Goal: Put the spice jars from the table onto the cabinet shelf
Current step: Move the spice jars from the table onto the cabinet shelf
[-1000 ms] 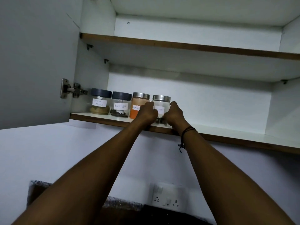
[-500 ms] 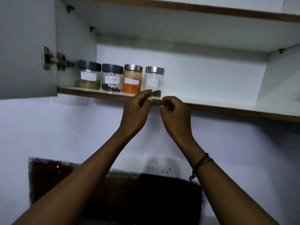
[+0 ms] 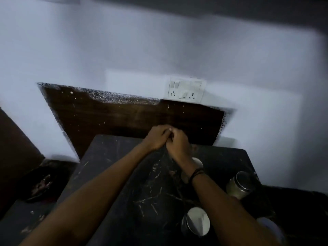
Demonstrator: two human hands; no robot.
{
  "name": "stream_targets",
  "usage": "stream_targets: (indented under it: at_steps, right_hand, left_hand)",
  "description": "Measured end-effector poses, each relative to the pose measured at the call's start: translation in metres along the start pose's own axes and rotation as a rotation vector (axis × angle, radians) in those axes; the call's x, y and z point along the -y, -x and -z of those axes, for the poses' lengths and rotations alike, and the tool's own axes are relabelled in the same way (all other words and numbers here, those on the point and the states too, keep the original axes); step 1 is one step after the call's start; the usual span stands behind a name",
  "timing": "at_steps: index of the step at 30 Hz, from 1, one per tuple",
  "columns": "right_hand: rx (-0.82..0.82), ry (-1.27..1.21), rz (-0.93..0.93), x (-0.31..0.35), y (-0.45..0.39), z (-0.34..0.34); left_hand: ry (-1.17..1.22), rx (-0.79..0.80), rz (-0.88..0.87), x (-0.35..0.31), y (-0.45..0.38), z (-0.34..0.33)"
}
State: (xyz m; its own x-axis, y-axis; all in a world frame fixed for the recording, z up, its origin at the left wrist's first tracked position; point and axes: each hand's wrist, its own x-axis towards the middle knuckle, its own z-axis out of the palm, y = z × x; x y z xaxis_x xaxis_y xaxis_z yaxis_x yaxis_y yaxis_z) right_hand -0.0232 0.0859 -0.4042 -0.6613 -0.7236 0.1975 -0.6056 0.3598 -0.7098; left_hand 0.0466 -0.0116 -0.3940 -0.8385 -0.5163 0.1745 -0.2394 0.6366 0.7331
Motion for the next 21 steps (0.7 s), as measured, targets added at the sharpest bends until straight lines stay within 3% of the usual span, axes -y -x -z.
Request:
stream_targets:
  at_steps: [4, 11, 16, 21]
  right_hand:
    - [0.060, 0.186, -0.046, -0.053, 0.030, -0.044]
    - [-0.001, 0.622, -0.158, -0.111, 0.052, -0.049]
    - [-0.054, 0.489, -0.260, -0.143, 0.058, -0.036]
    - [-0.050, 0.114, -0.275, -0.158, 0.065, -0.034]
  left_hand:
    - [-0.105, 0.227, 0.118, 0.053, 0.023, -0.046]
    - [0.044, 0.382, 0.165, 0.065, 0.031, -0.104]
    - [0.209, 0.376, 0.251, 0.048, 0.023, -0.136]
    - [0.431, 0.370, 0.302, 0.036, 0.026, -0.154]
